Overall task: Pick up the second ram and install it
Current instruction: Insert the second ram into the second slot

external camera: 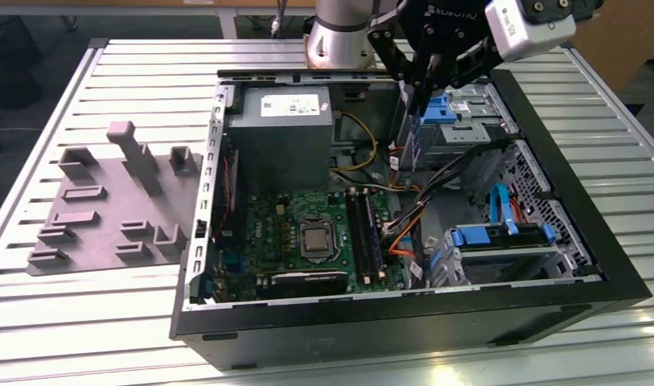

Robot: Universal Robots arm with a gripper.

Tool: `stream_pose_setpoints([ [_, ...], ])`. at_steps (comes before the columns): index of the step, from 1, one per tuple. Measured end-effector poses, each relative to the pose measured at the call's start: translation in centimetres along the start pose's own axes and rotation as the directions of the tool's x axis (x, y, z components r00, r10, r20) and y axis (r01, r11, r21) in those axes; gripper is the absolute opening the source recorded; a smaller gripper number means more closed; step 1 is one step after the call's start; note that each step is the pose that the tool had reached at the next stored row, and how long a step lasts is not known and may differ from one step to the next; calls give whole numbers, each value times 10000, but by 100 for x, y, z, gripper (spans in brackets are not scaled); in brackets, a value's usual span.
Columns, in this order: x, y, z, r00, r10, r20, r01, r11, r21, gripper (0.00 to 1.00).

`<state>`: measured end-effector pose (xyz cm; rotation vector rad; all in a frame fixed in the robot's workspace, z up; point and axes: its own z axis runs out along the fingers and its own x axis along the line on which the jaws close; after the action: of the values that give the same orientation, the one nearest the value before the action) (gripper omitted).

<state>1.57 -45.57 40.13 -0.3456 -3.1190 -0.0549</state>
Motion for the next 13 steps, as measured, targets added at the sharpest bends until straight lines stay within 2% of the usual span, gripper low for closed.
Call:
stream_pose_setpoints([
  [7, 0, 0, 0, 10000, -9, 0, 9, 10000, 0, 14],
  [11, 0, 0, 1, 9984, -560, -19, 560, 9984, 3, 14],
  [13, 0, 0, 1, 9980, -639, -22, 639, 9980, 3, 14],
])
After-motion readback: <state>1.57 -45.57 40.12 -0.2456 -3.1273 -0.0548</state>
